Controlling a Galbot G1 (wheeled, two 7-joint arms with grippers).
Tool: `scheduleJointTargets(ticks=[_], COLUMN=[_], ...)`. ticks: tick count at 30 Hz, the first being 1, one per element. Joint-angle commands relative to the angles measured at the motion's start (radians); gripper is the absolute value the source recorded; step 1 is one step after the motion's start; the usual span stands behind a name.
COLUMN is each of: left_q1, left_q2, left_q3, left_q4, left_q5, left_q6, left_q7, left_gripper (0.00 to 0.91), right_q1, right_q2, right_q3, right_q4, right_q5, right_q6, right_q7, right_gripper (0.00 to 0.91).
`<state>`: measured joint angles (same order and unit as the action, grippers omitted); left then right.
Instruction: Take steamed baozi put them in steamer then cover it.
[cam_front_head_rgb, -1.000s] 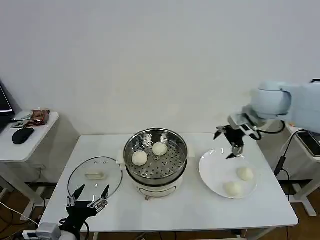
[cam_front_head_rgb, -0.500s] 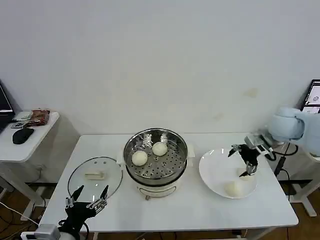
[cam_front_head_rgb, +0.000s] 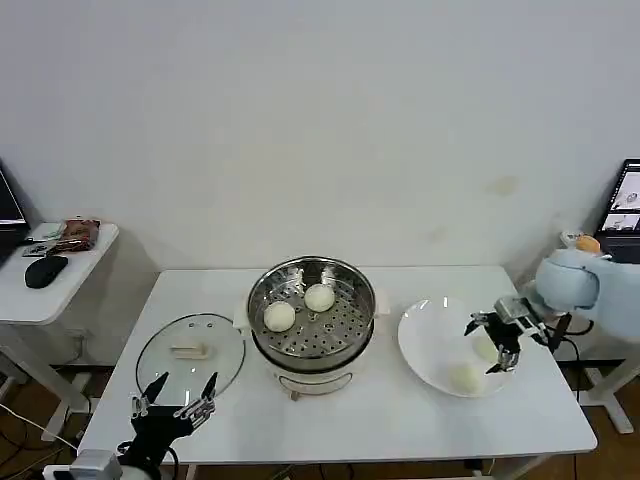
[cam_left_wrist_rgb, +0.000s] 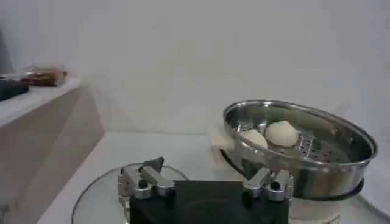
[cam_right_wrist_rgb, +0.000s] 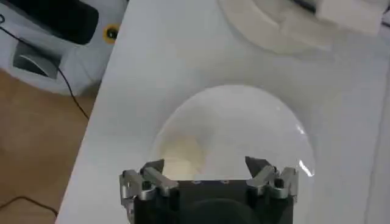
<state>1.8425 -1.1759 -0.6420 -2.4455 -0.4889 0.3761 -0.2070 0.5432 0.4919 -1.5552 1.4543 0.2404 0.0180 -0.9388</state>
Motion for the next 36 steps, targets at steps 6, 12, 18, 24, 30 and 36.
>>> scheduleJointTargets(ticks=[6,12,18,24,30,36], left_q1=[-0.009,-0.009,-0.007,-0.007,-0.007,-0.007], left_q2=[0.005,0.006,0.006,0.009,0.009,0.010], left_q3=[-0.001,-0.001,-0.003,-0.005,-0.003,-0.005], left_q4=[0.005,0.006,0.005,0.005,-0.002,-0.004], left_q5=[0.001,0.000,-0.001,-0.002,-0.002,-0.003], left_q6=[0.006,0.006,0.007,0.007,0.009,0.010], left_q7=[0.002,0.004,0.006,0.006,0.006,0.007], left_gripper=[0.907,0.907,0.907,0.907,0.907,0.907], right_q1=[-0.253,-0.280,-0.294,-0.310,-0.315,-0.322], right_q2=[0.006,0.043,0.066,0.084,0.092,0.089], right_q3=[0.202,0.224,0.232,0.244,0.248,0.250], right_q4=[-0.095,-0.125,-0.149,-0.161,-0.169,-0.171], right_q5=[-0.061,-0.058,-0.051,-0.047,-0.045,-0.042], right_q6=[0.015,0.009,0.000,-0.015,-0.028,-0.032], right_q7=[-0.005,-0.001,-0.003,-0.002,-0.007,-0.008], right_gripper=[0.907,0.907,0.907,0.897,0.766,0.645])
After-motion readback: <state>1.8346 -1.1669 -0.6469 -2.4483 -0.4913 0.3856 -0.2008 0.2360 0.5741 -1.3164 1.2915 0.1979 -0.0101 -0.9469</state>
